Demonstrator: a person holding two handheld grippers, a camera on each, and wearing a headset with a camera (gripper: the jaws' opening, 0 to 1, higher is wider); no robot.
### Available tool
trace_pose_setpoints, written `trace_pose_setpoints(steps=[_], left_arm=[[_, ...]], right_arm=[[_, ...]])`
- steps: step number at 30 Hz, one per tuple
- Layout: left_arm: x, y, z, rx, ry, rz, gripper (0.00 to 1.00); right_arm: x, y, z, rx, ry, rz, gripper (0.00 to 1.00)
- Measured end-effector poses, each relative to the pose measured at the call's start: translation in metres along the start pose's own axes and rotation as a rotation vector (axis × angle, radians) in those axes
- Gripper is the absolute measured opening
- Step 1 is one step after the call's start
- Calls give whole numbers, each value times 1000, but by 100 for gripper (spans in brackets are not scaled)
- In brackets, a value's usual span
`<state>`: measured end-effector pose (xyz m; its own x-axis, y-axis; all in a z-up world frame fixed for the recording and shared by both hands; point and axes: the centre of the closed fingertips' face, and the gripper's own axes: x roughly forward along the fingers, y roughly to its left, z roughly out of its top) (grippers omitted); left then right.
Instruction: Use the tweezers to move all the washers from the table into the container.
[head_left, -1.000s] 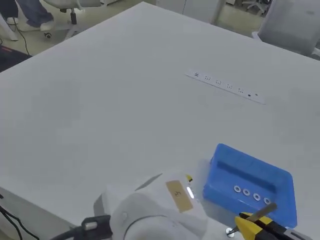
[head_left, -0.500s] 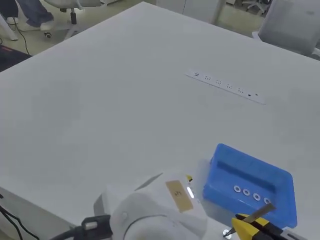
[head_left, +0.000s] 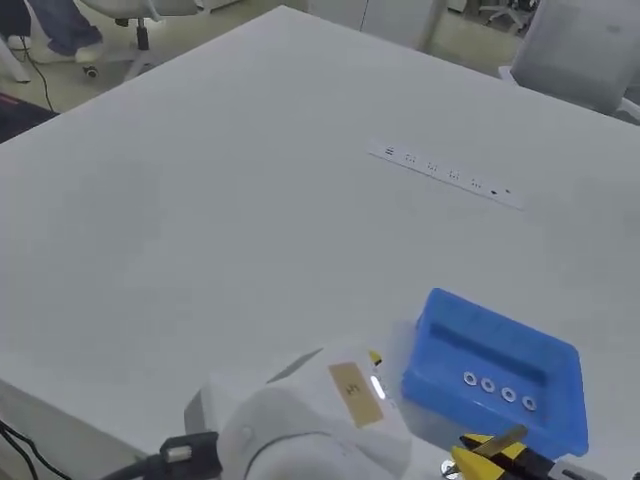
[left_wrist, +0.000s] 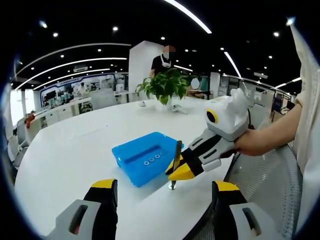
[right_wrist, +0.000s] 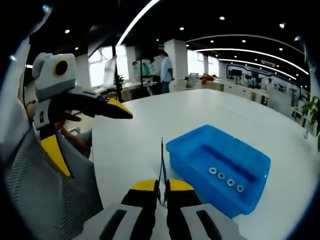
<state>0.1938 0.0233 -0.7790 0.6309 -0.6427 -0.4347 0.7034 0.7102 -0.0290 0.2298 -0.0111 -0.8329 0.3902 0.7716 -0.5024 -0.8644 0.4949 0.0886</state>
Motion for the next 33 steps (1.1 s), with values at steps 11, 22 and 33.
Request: trace_pose_setpoints(steps=[11,22,33], left_arm=[[0,-1,1,-5,-8,-4,78],[0,0,1,-11,-8,-6,78],[0,0,1,-18,-8,-6,78]], right_arm=[[-16,-17,41,191,-151,-9,3],[-17,-48,81,216,-248,-31,3],[8,-73,73,231,-170,-45,3]])
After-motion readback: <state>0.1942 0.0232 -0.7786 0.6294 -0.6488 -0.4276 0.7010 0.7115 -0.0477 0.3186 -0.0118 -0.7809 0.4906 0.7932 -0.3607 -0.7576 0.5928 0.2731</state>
